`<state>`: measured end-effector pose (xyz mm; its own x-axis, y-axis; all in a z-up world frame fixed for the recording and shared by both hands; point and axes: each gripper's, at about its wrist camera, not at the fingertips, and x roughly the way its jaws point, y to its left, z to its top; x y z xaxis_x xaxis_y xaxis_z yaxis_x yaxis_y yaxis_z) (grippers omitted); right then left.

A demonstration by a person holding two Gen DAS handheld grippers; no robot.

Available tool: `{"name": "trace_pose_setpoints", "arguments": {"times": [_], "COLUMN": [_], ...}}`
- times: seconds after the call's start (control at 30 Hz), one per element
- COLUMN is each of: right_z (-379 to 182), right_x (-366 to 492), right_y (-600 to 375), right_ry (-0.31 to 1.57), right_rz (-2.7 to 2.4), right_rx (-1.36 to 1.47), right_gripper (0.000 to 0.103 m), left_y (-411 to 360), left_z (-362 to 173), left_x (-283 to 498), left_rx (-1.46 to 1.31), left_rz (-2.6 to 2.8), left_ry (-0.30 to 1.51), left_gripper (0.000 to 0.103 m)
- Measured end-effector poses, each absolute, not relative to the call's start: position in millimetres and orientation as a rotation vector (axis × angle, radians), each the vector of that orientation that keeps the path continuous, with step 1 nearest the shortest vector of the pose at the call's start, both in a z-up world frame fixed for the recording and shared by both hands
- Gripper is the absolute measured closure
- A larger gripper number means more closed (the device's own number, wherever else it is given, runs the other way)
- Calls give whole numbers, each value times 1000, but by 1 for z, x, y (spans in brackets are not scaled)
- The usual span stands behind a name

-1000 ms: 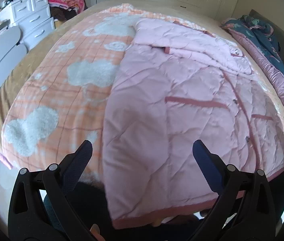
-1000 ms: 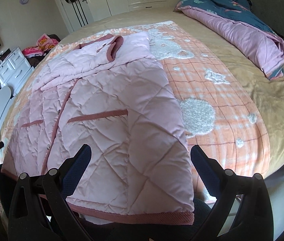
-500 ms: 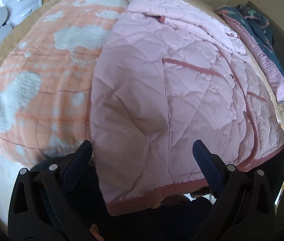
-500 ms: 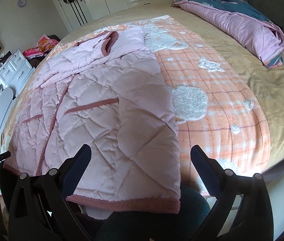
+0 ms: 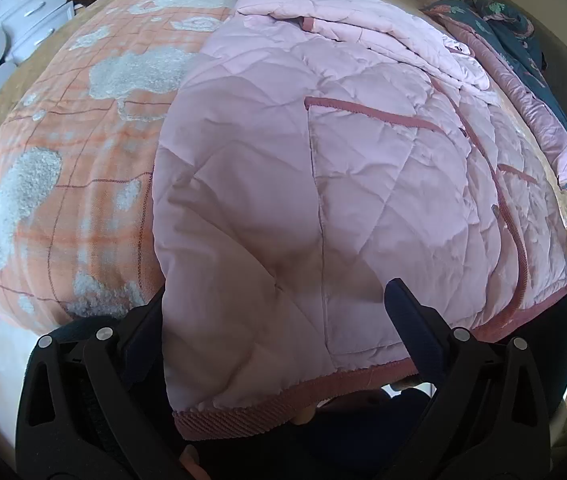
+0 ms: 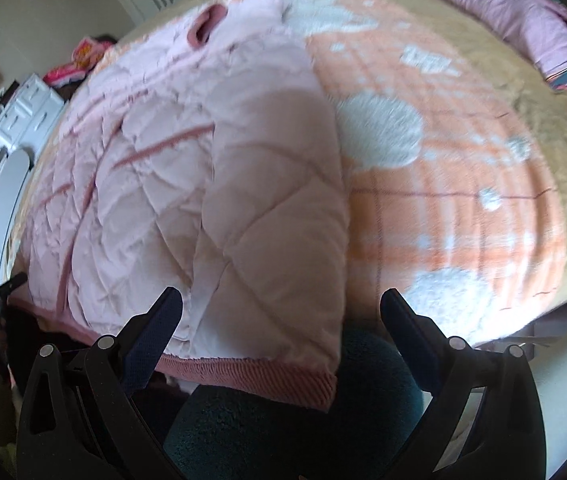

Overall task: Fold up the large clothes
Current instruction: 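Grasp the ribbed hem with the right tool while the left tool grasps it too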

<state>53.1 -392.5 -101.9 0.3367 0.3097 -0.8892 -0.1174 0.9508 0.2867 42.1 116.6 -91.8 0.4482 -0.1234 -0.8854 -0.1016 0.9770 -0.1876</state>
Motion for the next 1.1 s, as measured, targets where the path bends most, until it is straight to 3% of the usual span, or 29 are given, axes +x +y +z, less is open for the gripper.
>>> {"name": "trace_pose_setpoints", "arguments": {"times": [0.13, 0.17, 0.2, 0.27, 0.33, 0.4, 0.57, 0.67, 0.73, 0.83, 1.0, 1.1], "right_z": [-108, -108, -109, -109, -102, -93, -58, -40, -32, -20, -10, -4], "right_x": [66, 68, 69, 69, 66, 64, 57, 58, 64, 66, 72, 76], "right_y": [-388, -386, -383, -379, -379, -382, -386, -385, -382, -385, -382, -383], "right_ry": [1257, 1263, 1271, 1271, 1231, 1180, 1007, 929, 891, 835, 794, 784], "right_rz": [350, 363, 396, 412, 442, 466, 503, 514, 519, 523, 523, 524], "right_rx": [233, 233, 238, 217, 227, 244, 299, 322, 342, 363, 392, 411], "right_gripper": [6, 14, 30, 34, 47, 71, 78, 79, 80, 80, 81, 82], "left_y": [118, 118, 118, 118, 120, 120, 115, 110, 108, 108, 119, 119], "left_z": [-91, -91, -91, -91, -93, -95, -97, -94, -91, -87, -70, -51], "left_x": [43, 43, 43, 43, 43, 42, 42, 39, 36, 32, 25, 27], "left_rx": [-234, -233, -234, -236, -243, -237, -188, -117, -86, -68, -157, -196], "left_rz": [-14, -14, -15, -15, -14, -8, -6, -6, -9, -19, -62, -95], "left_ry": [1110, 1111, 1110, 1109, 1109, 1112, 1113, 1089, 1073, 1060, 1000, 943], "left_gripper": [9, 9, 9, 9, 9, 9, 12, 33, 54, 73, 88, 91]}}
